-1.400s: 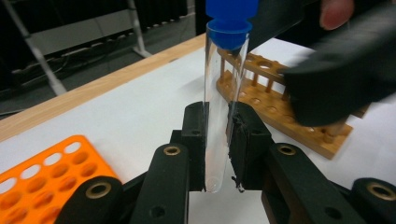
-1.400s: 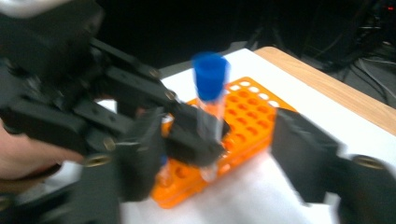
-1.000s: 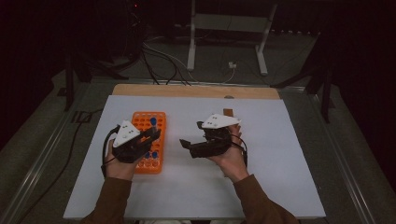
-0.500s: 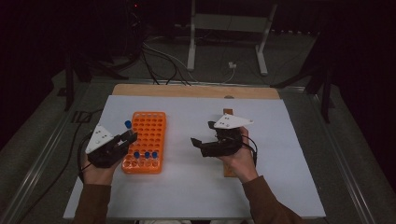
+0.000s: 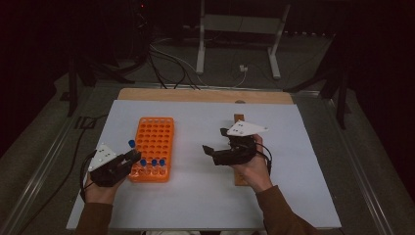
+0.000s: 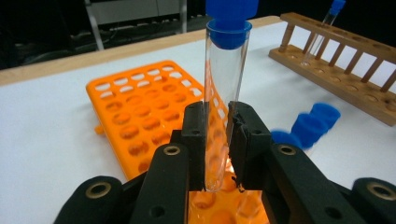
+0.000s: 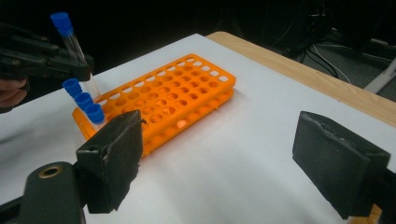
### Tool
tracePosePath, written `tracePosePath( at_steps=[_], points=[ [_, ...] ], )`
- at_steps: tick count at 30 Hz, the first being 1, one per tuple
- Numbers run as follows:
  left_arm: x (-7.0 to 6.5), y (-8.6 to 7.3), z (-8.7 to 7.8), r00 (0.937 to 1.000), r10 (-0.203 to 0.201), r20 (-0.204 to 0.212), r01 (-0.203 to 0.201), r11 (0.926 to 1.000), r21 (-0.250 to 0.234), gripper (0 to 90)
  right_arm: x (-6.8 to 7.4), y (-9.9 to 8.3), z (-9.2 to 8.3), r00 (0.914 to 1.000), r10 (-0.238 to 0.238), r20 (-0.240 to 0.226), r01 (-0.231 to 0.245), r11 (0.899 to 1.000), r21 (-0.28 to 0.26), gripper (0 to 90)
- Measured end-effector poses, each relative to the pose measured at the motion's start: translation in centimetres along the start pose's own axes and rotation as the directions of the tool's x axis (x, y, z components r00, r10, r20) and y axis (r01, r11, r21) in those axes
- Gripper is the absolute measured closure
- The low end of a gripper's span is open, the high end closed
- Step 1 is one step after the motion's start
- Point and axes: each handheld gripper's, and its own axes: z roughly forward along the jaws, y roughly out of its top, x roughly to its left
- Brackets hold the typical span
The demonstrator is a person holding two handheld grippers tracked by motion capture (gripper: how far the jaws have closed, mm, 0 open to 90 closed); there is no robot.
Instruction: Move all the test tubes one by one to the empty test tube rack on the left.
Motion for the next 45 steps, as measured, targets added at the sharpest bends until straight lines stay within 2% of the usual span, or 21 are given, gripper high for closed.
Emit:
tracePosePath(
  at_steps=[6, 11, 20, 27, 34, 45],
  points=[
    [0.1, -1.2, 0.0, 0.9999, -0.009, 0.003, 0.009, 0.9996, 0.026, 77.4, 0.0, -0.1, -0.1, 1.0000, 0.000, -0.003, 0.000, 1.000, -0.003, 16.9],
    [-0.1, -1.7, 0.1, 0.9997, -0.017, 0.016, 0.016, 0.9995, 0.029, 77.4, 0.0, -0.2, -0.1, 1.0000, 0.001, -0.008, -0.001, 1.000, -0.008, 17.2],
    [-0.5, -2.3, 0.4, 0.9997, -0.011, 0.022, 0.009, 0.9979, 0.064, 77.2, 0.0, -0.4, -0.1, 0.9999, 0.004, -0.014, -0.004, 1.000, -0.012, 17.6],
    [-0.8, -3.2, 0.8, 0.9995, 0.022, 0.024, -0.025, 0.9903, 0.136, 77.1, -0.1, -0.6, -0.3, 0.9998, 0.008, -0.017, -0.008, 1.000, -0.015, 18.2],
    [-1.0, -3.2, 1.2, 0.9988, 0.046, 0.016, -0.048, 0.9849, 0.166, 77.4, -0.1, -0.5, -0.3, 0.9998, 0.006, -0.021, -0.006, 1.000, -0.017, 18.9],
    [-0.8, -3.3, 1.2, 0.9993, 0.030, 0.022, -0.034, 0.9842, 0.174, 77.1, 0.0, -0.6, -0.1, 0.9997, 0.002, -0.025, -0.003, 1.000, -0.013, 19.9]
  ],
)
